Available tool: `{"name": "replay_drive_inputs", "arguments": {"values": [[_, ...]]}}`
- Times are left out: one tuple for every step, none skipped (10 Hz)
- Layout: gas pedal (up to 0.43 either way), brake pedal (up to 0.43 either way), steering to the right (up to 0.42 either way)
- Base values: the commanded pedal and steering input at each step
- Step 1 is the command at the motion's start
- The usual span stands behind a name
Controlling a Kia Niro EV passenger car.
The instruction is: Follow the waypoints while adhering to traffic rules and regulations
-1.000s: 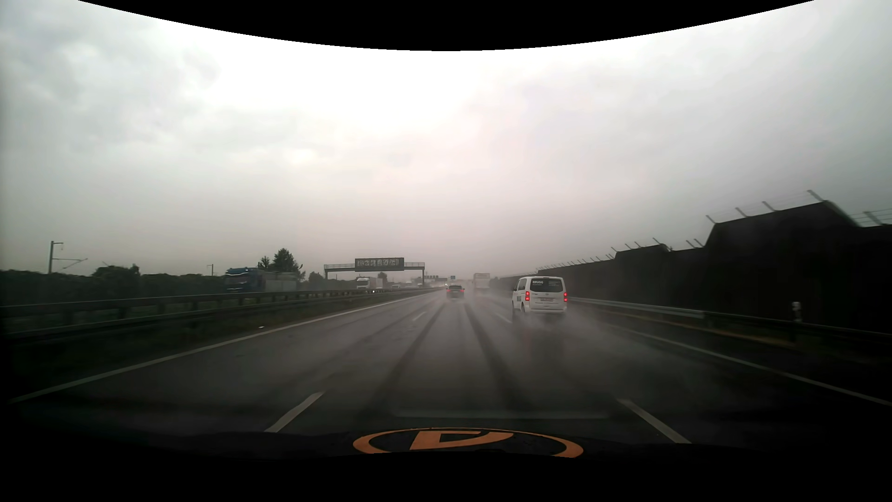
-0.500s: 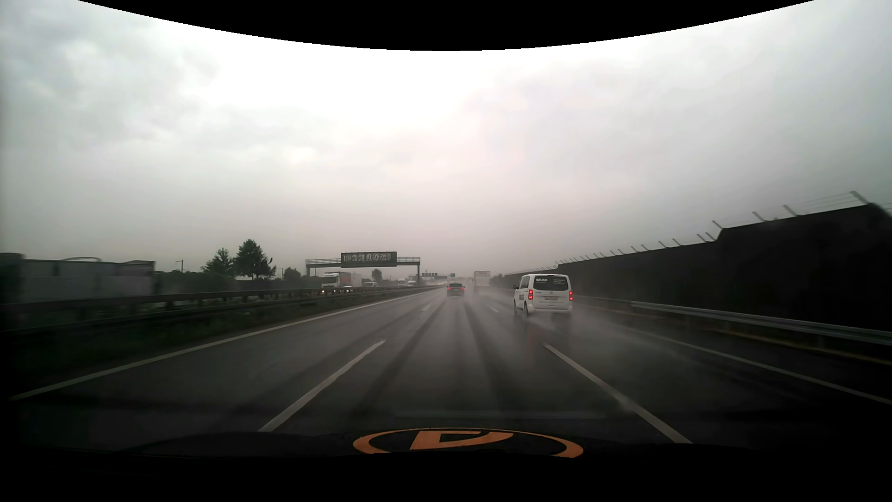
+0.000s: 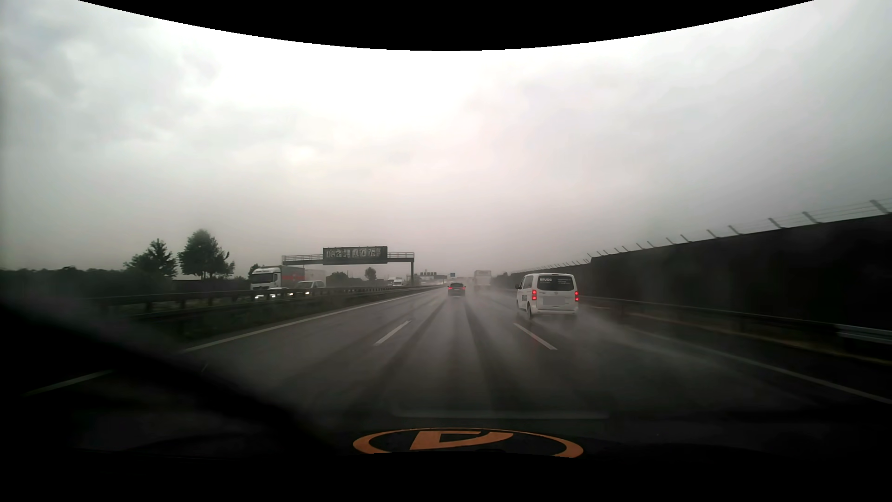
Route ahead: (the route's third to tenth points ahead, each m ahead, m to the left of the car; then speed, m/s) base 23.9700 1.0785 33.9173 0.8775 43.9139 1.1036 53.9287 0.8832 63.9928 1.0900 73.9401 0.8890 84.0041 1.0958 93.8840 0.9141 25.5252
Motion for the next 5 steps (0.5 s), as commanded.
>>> {"name": "replay_drive_inputs", "arguments": {"values": [[0.130, 0.000, -0.002], [0.130, 0.000, -0.002], [0.138, 0.000, -0.002], [0.157, 0.000, -0.002], [0.189, 0.000, -0.002]]}}
